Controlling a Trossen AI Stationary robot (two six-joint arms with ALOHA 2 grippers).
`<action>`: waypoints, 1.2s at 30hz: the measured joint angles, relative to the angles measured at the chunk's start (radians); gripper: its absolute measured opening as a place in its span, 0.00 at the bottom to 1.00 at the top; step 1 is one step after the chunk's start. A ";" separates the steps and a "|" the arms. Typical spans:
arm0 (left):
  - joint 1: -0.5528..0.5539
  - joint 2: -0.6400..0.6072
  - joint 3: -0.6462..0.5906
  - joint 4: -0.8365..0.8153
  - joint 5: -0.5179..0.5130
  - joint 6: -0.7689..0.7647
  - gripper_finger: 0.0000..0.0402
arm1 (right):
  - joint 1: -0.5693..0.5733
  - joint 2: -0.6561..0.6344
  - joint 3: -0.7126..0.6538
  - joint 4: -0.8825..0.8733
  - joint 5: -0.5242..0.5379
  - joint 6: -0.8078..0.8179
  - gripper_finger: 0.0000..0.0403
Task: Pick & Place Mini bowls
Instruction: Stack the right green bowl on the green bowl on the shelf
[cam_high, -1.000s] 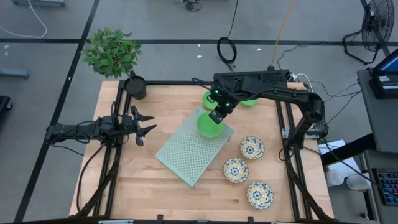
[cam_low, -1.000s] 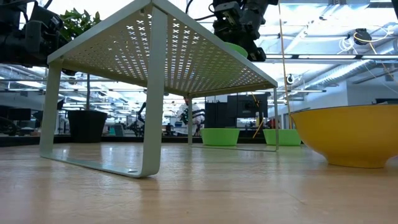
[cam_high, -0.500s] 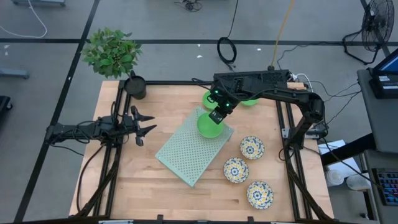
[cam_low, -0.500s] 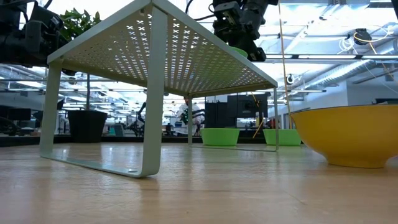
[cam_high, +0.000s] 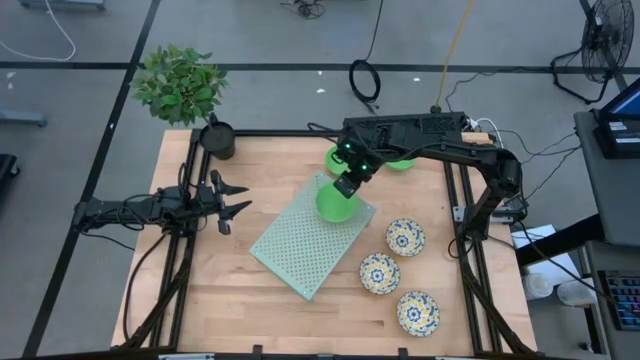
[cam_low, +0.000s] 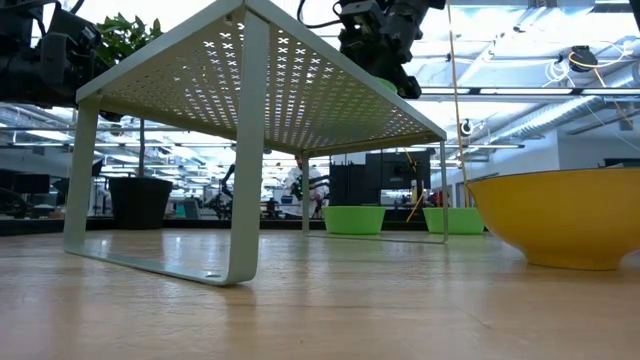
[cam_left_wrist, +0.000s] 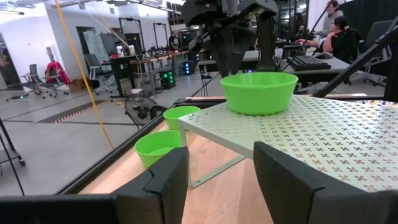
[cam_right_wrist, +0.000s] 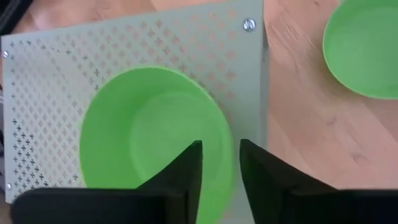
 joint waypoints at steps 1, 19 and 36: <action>0.000 0.000 0.000 0.000 0.000 0.000 0.45 | -0.001 0.000 0.000 0.007 -0.001 0.000 0.27; 0.000 0.000 0.000 0.000 0.000 0.000 0.45 | -0.083 -0.127 0.001 -0.012 0.003 -0.019 0.30; 0.000 0.000 0.000 0.000 0.000 0.000 0.45 | -0.117 -0.356 0.001 -0.113 0.197 -0.046 0.30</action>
